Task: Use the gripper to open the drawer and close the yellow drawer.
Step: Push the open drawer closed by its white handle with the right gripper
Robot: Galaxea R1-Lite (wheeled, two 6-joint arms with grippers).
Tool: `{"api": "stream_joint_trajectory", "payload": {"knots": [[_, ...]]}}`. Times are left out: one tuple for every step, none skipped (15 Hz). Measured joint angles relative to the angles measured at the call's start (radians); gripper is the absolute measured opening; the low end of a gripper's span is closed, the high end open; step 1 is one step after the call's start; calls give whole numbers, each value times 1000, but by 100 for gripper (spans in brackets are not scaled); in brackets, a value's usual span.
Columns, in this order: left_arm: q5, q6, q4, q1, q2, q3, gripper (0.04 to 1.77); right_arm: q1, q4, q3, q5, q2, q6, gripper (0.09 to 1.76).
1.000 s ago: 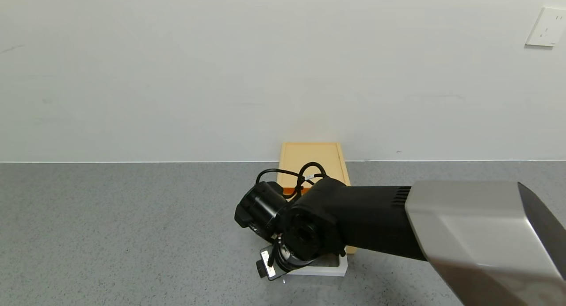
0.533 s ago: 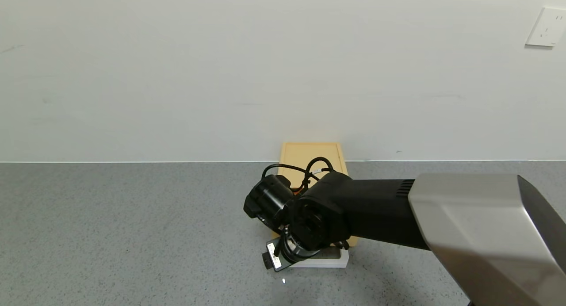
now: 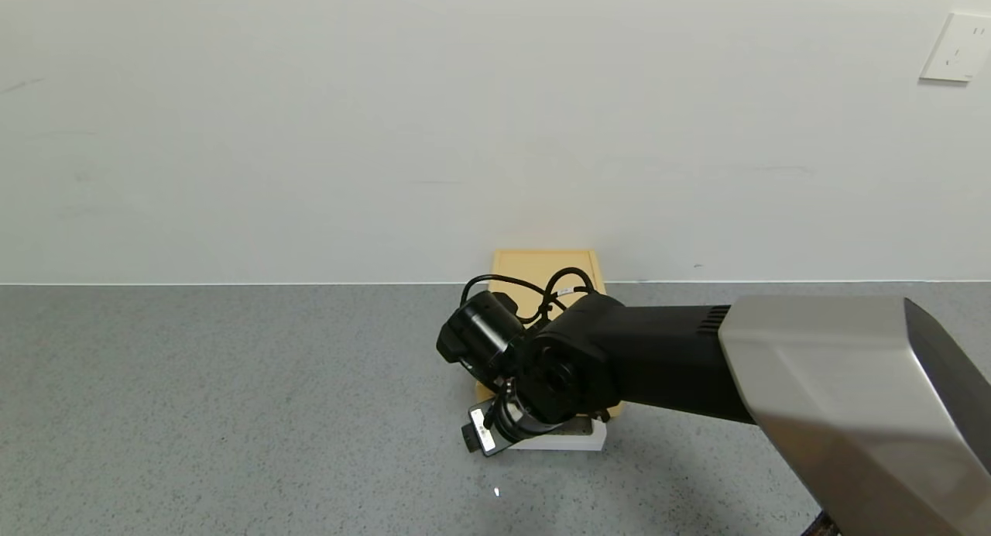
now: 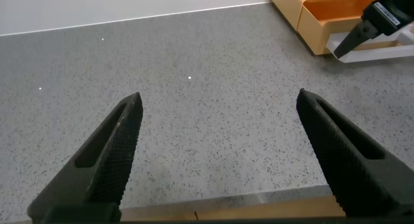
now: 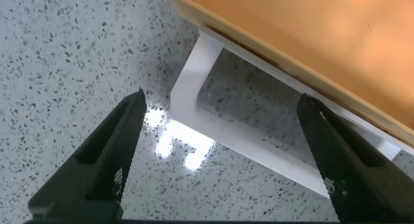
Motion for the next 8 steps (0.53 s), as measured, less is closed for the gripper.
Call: {"api": "stream_joint_trajectory", "payload": {"knots": [[0, 0, 0, 0, 0, 0, 172, -5, -8, 0, 0, 1, -10, 171], [0, 0, 0, 0, 0, 0, 172, -10, -17, 0, 0, 2, -19, 171], [0, 0, 0, 0, 0, 0, 172, -15, -22, 0, 1, 4, -28, 171], [0, 0, 0, 0, 0, 0, 172, -20, -28, 0, 1, 6, -38, 171], [0, 0, 0, 0, 0, 0, 172, -26, -37, 0, 1, 8, -46, 171], [0, 0, 0, 0, 0, 0, 172, -31, -48, 0, 1, 11, -55, 171], [0, 0, 0, 0, 0, 0, 172, -39, -63, 1, 0, 13, -68, 171], [0, 0, 0, 0, 0, 0, 172, -44, -77, 0, 0, 15, -80, 171]]}}
